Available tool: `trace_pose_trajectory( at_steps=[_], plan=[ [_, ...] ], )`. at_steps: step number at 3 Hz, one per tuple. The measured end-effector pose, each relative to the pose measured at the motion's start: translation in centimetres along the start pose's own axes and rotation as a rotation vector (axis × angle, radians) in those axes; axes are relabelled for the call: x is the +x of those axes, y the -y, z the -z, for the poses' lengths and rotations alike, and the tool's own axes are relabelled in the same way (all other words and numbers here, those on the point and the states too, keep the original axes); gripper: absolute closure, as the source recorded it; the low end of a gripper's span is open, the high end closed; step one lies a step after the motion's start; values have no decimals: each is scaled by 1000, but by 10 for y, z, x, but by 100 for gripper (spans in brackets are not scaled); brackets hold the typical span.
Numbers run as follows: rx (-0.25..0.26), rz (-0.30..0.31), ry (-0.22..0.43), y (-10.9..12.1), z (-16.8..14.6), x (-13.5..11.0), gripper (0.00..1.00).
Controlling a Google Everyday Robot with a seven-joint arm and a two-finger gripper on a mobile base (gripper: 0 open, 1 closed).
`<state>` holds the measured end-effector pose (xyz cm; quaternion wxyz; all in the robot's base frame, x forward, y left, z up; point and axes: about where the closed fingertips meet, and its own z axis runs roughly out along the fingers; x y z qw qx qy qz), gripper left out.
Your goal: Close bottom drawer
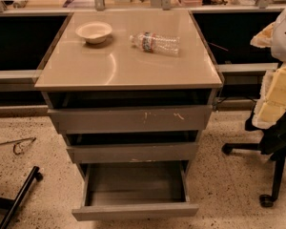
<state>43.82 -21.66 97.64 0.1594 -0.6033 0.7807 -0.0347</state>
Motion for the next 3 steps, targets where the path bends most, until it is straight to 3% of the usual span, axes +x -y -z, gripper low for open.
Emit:
trace_pose_trajectory(
  at_steps=[1,2,3],
  plan=[
    [0,0,0,0,0,0,0],
    [-75,-20,38,-12,-45,1,0],
    [-236,-40,152,-36,-143,1,0]
  ],
)
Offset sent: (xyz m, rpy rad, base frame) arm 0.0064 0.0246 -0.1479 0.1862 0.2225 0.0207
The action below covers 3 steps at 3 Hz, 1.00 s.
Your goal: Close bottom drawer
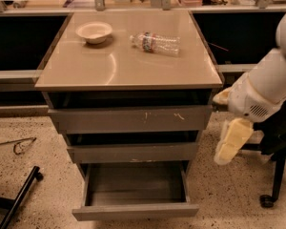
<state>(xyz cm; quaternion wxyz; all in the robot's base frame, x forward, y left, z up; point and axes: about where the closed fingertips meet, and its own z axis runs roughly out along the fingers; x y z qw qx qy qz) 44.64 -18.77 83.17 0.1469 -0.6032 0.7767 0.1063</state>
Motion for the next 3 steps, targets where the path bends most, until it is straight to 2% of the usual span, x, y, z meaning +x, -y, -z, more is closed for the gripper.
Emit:
trace_pose_trajectory(
  at_steps=[1,2,3],
  plan=[
    [-136,-27,107,-6,-101,25,0],
    [-136,-26,107,-6,-102,25,0],
    [-180,4,166,-11,-133,33,0]
  ],
)
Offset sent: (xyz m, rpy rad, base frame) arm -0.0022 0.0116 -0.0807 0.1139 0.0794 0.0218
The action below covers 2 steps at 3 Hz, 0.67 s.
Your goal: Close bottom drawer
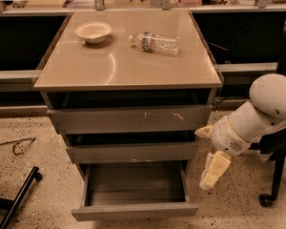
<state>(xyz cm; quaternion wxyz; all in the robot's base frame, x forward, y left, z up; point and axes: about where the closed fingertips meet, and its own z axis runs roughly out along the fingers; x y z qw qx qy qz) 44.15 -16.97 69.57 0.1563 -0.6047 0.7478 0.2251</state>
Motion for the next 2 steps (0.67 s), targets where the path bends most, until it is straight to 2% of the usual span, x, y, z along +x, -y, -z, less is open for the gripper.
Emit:
trace_pose_trajectory(
  at_steps=[2],
  plan=[
    [-122,66,177,-4,-130,67,0]
  ],
)
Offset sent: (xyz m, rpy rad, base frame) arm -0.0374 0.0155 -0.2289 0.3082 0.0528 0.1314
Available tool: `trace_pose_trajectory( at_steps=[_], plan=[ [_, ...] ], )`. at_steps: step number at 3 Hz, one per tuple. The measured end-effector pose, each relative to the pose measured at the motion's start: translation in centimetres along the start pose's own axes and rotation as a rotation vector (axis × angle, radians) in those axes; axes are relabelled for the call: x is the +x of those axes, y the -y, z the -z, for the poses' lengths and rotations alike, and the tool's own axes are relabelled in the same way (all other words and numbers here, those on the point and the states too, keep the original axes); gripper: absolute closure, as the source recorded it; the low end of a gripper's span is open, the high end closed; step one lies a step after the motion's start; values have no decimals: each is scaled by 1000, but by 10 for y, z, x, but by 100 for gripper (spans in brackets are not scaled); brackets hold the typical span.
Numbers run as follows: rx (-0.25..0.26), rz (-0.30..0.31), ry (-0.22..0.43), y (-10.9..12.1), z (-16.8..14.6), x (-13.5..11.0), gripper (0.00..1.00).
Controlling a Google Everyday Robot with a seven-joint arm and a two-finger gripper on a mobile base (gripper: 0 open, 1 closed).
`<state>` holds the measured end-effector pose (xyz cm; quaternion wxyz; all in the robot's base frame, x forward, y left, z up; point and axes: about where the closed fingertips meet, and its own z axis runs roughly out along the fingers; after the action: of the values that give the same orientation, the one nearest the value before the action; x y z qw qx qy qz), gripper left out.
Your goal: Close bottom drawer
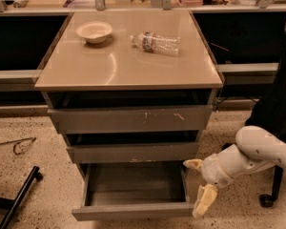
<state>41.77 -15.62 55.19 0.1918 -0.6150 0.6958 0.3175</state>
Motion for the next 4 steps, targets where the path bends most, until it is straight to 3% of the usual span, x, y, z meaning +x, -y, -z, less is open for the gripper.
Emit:
trace_pose_trajectory(
  at_steps=[1,2,3,4],
  plan=[
    [-39,43,43,-3,-39,26,0],
    [-39,43,43,-3,-40,26,0],
    [-50,29,68,7,-79,42,0],
    [-70,-4,78,27,-142,76,0]
  ],
)
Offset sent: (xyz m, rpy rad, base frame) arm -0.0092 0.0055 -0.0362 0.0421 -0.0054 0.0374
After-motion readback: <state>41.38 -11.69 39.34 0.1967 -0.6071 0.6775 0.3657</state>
